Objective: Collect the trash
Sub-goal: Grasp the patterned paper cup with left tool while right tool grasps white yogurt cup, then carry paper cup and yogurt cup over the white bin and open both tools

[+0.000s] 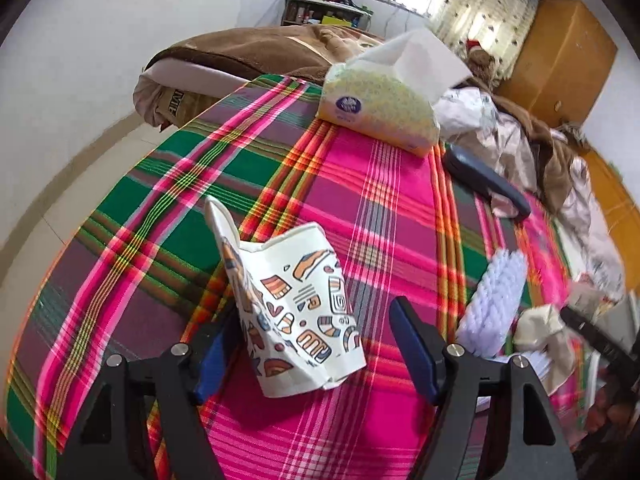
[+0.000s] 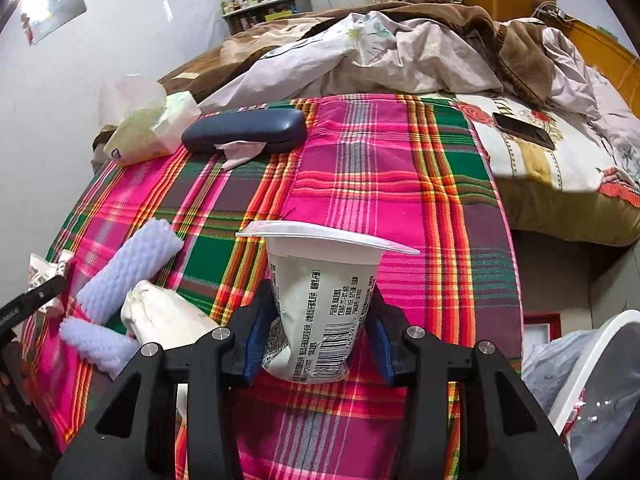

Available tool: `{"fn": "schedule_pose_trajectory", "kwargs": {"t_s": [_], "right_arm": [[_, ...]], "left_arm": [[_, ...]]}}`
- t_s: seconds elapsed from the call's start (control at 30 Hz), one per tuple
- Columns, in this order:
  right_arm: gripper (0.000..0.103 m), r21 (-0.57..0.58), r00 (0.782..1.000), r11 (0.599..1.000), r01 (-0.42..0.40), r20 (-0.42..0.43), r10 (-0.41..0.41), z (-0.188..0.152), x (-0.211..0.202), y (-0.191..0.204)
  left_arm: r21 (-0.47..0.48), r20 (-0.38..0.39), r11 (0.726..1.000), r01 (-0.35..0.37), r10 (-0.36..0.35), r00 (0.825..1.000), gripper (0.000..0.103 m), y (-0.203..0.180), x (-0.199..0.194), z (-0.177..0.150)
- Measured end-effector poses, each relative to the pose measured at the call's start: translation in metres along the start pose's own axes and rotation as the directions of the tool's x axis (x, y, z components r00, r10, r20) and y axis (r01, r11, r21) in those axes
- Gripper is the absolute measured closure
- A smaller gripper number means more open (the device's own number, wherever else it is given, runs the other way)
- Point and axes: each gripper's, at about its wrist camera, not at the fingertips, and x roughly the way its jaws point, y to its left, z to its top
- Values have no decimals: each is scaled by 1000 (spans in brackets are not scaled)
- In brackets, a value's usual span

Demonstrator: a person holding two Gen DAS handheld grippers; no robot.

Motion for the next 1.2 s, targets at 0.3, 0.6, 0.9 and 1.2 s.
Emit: {"fn": "schedule_pose_trajectory", "kwargs": {"t_s": [0.3,0.6,0.9,1.2], "right_arm": [[58,15,999,1000,8,31,-9,-2,-5,-4],[58,17,998,1000,-9,70,8,-6,-22,-5],[58,31,993,999,-27,119,23,-14,-49,-11],[58,39,986,999,-28,163,21,-27,-78,-21]], "left_arm": [[38,18,999,-32,32,999,50,-7,-4,-2],[79,72,997,3,-9,997,50,-26,-30,-10],[149,117,987,67,-85,990,50,-59,-64,-21],[235,131,964,121,-155,979,50,-101,-87,-39]]}}
